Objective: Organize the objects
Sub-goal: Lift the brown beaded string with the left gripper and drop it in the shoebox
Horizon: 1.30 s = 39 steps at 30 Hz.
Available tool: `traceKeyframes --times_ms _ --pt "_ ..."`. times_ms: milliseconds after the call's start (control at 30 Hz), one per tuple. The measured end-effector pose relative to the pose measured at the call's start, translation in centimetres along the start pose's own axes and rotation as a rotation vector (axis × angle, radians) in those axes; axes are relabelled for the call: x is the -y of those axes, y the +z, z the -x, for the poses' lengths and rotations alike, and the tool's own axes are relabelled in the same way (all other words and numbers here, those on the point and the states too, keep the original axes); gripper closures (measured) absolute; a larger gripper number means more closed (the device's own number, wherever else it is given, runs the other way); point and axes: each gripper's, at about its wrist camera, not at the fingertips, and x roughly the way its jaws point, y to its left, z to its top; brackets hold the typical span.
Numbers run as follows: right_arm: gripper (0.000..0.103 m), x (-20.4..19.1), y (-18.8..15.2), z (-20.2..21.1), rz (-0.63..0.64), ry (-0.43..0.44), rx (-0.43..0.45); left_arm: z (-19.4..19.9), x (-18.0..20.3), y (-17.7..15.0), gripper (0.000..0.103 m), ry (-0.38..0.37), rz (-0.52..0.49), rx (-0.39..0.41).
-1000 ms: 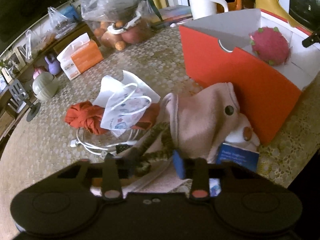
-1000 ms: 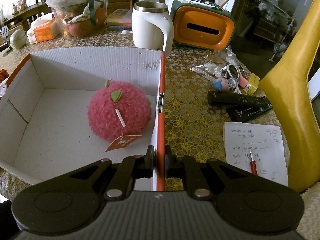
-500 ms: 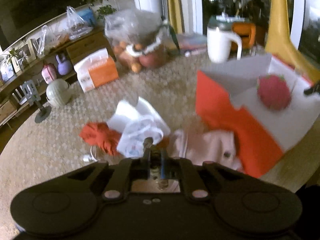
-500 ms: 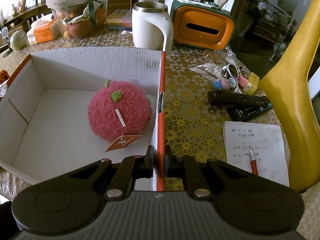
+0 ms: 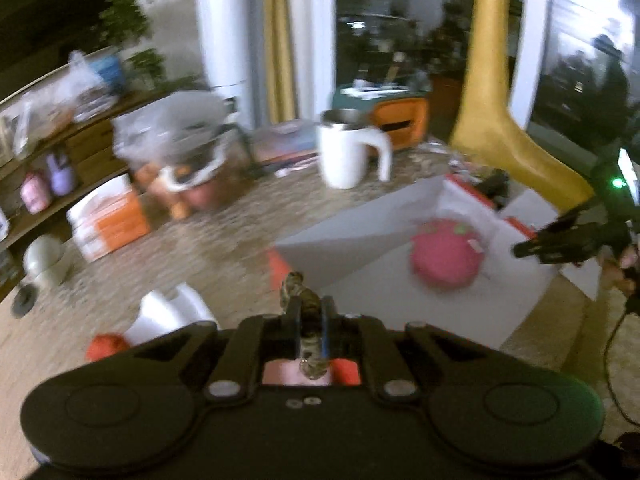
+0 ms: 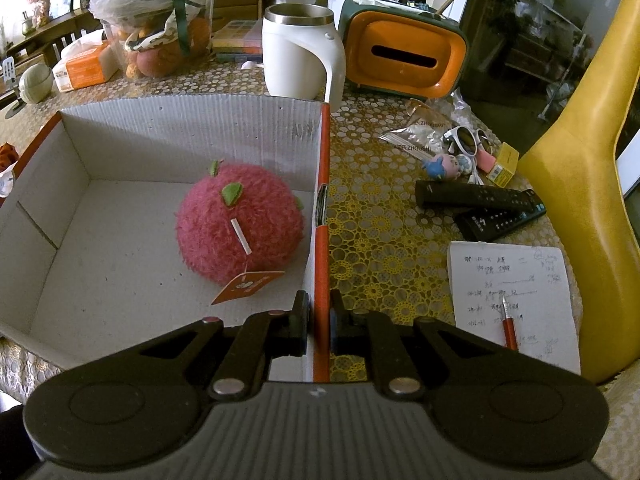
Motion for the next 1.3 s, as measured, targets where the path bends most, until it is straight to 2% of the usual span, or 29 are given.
traceKeyframes --times_ms 200,400,733,967,1133,1300 --pt "0.094 0.1 0.0 0.0 -0.001 0.001 0.0 -3.1 4.9 1.9 0.096 -0.064 -0.075 -0.014" --pt "0.094 0.0 0.0 0.0 -0.001 0.003 0.001 -7.0 8.7 2.8 0.096 -0.061 -0.149 -0.059" --pt "0.094 0.3 0.0 0.1 -0.005 0.024 0.0 -13.7 10.7 3.5 0.096 0.008 -0.212 -0.152" --pt "0.094 0.4 -0.1 -0.2 -0.003 0.034 -0.012 -17.5 11.2 3.6 0.096 0.031 -0.21 -0.232" --pt "0.094 0.4 -0.1 -0.3 0.005 0.042 -0.014 -19.2 11.2 3.6 0.095 -0.004 -0.167 -0.289" --pt "0.094 0.5 -0.1 -0.3 -0.003 0.049 -0.022 -20.4 11.4 3.4 0.089 -0.026 -0.148 -0.335"
